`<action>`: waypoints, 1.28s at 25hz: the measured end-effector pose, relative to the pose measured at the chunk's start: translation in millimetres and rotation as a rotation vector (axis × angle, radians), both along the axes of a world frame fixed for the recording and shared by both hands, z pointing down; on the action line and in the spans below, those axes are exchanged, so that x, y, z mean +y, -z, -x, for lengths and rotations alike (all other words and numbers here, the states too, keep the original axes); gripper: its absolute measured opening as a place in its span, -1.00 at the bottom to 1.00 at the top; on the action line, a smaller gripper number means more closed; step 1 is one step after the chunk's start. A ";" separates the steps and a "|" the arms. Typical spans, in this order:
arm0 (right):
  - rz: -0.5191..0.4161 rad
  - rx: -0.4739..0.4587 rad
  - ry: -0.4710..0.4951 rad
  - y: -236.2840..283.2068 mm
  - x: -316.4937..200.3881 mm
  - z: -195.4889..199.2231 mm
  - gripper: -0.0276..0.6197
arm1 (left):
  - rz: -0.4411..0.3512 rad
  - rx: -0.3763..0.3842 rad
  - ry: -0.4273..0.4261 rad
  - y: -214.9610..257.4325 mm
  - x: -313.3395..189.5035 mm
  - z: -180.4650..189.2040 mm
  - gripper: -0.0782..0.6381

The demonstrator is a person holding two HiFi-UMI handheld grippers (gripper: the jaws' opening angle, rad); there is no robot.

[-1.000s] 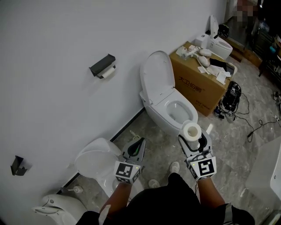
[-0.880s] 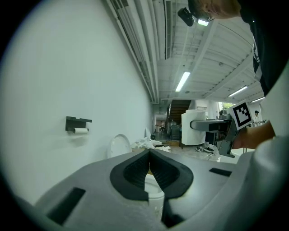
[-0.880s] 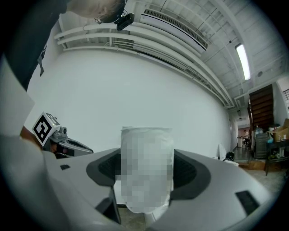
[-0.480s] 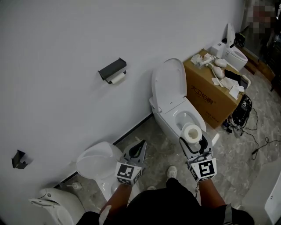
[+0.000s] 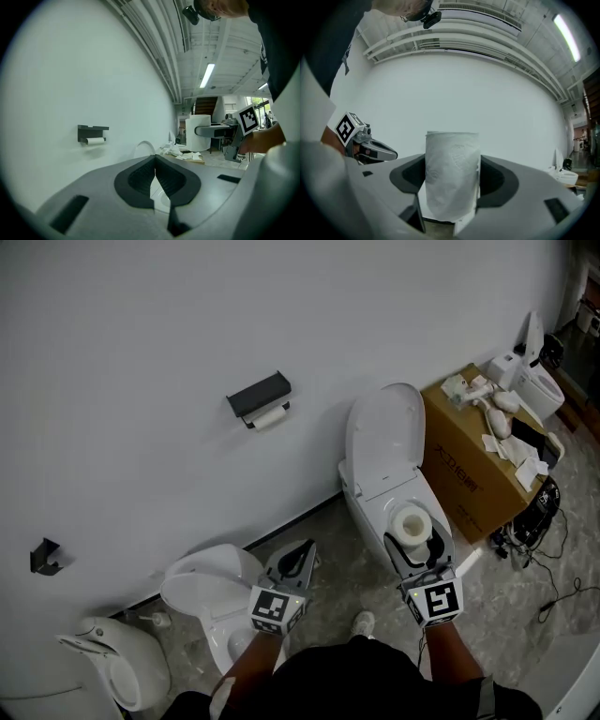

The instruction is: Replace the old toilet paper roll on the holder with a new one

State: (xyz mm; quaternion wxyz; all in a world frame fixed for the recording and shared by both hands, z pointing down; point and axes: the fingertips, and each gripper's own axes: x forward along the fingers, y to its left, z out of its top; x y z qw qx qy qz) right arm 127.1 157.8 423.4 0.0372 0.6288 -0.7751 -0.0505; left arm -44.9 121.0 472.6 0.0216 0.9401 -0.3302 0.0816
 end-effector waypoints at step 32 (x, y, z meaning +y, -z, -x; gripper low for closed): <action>0.020 0.010 0.280 -11.8 -191.4 62.9 0.03 | -0.002 -0.027 0.242 -15.2 -146.2 50.0 -0.76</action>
